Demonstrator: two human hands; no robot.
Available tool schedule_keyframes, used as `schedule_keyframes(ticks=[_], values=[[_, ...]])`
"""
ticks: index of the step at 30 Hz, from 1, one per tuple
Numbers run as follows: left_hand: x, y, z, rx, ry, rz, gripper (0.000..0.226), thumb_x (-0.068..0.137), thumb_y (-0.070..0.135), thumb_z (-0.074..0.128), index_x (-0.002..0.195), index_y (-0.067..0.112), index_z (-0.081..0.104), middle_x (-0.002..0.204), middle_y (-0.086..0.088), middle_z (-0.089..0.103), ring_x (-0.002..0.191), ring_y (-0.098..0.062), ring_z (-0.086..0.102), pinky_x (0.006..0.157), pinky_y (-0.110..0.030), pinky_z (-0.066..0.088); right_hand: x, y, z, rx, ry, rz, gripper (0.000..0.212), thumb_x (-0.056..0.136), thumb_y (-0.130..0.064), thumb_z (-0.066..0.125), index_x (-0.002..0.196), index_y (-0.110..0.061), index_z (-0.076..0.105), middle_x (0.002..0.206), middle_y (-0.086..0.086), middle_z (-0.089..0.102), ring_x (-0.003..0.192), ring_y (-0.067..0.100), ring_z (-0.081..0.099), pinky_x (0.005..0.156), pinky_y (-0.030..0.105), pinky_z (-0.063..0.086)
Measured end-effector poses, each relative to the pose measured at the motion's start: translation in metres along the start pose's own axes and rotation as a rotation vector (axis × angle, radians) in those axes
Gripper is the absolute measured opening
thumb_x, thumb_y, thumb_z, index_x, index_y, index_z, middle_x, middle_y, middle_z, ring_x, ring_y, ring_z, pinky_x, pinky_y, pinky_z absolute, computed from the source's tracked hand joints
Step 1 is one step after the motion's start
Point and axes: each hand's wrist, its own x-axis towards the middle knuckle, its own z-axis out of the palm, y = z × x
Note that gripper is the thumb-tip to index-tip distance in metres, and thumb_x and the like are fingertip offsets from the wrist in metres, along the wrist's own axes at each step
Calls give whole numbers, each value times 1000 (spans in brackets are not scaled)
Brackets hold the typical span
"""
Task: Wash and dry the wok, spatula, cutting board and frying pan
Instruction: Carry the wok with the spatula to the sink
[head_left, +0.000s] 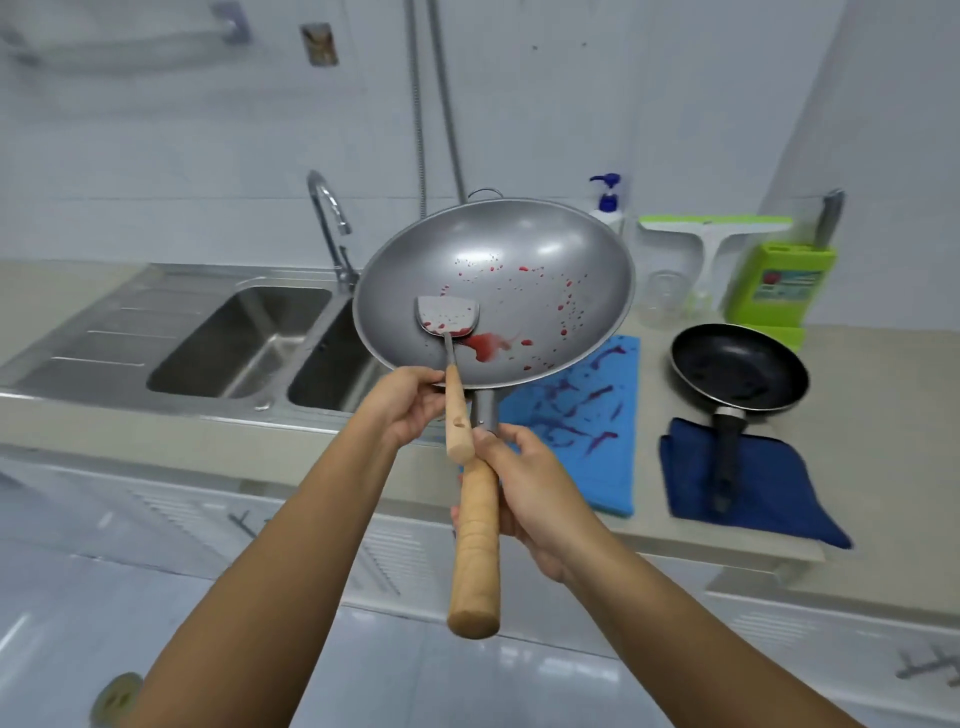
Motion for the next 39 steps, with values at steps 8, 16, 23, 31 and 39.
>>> schedule_keyframes(ticks=[8,16,23,31,39], values=[[56,20,-90,13,19,-51,21,95,-5,44,111,-9,57,68,-10,70,60,-17,70,54,-25,56,58,3,75,32,-32,104,9,97,-37,56,100,-28,55,103,11,67,95,31,68,83,51,58],[139,25,-134,-48,71,-106,32,94,-7,44,125,-11,52,82,-13,68,64,-17,71,58,-26,58,150,3,95,-40,-64,186,12,101,-31,49,100,-23,58,88,4,64,86,27,66,82,49,59],[193,21,-164,-78,69,-121,35,94,-4,47,129,-11,50,97,-18,66,83,-24,68,80,-37,59,205,14,110,-162,-40,212,15,101,-36,48,112,-29,54,102,8,68,86,29,72,79,46,60],[239,11,-191,-56,35,-179,32,94,-6,47,126,-9,51,94,-16,68,79,-22,70,69,-32,60,241,41,127,-423,-5,170,17,104,-35,38,111,-36,53,103,2,66,93,21,66,88,45,56],[268,3,-220,-59,-8,-239,32,94,-8,47,125,-4,52,108,-20,66,88,-25,69,68,-30,60,262,64,164,-560,98,240,33,104,-44,32,129,-31,49,113,-1,65,100,14,62,89,36,53]])
